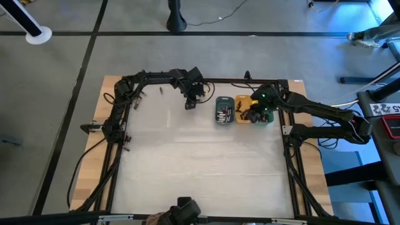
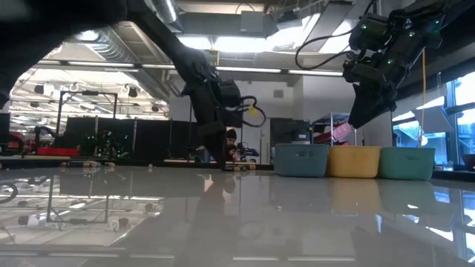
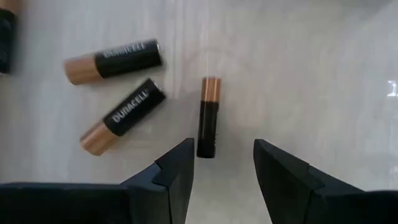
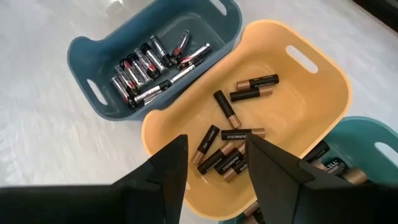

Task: Sort batteries
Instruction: Put the black battery into the yellow bin

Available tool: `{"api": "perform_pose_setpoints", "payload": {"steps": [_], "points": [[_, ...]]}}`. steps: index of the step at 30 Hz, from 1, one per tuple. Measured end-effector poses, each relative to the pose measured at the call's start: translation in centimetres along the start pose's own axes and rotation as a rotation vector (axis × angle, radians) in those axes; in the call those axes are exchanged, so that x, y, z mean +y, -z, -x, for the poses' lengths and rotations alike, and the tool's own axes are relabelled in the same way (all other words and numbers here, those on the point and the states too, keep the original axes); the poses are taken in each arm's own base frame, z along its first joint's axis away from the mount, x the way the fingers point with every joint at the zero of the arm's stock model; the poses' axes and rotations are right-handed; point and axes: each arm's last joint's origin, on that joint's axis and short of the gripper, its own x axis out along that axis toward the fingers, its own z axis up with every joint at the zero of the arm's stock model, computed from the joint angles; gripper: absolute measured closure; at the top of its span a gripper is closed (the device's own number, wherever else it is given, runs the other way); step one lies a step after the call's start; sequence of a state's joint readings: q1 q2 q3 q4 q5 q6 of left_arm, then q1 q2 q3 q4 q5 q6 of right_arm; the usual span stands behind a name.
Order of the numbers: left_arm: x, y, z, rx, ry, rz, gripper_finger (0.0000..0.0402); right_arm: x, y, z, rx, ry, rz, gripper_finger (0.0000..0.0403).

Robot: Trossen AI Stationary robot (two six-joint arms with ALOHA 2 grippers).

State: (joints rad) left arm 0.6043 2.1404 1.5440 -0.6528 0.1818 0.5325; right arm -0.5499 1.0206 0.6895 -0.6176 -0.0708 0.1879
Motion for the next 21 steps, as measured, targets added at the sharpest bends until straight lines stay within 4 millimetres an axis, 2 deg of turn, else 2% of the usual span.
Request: {"api": "perform_pose_setpoints", "payload": {"steps": [11, 14, 19, 21], "points": [[0.2, 0.4, -1.9, 0.050, -0.017, 0.011, 0.0256, 0.0, 0.0, 0.0, 0.000, 0.002, -0.002, 0.0240], [0.2, 0.4, -1.9, 0.067, -0.047, 0.008, 0.0289, 0.0, 0.0, 0.0, 0.000, 0.002, -0.002, 0.0240], [0.1, 0.4, -2.0, 0.080, -0.077, 0.041, 0.0370, 0.0, 0.0, 0.0, 0.000, 0.003, -0.016, 0.0240], [-0.2, 0.2, -2.1, 0.084, -0.082, 0.038, 0.0387, 0.0, 0.0, 0.0, 0.001, 0.002, -0.016, 0.0240]]}}
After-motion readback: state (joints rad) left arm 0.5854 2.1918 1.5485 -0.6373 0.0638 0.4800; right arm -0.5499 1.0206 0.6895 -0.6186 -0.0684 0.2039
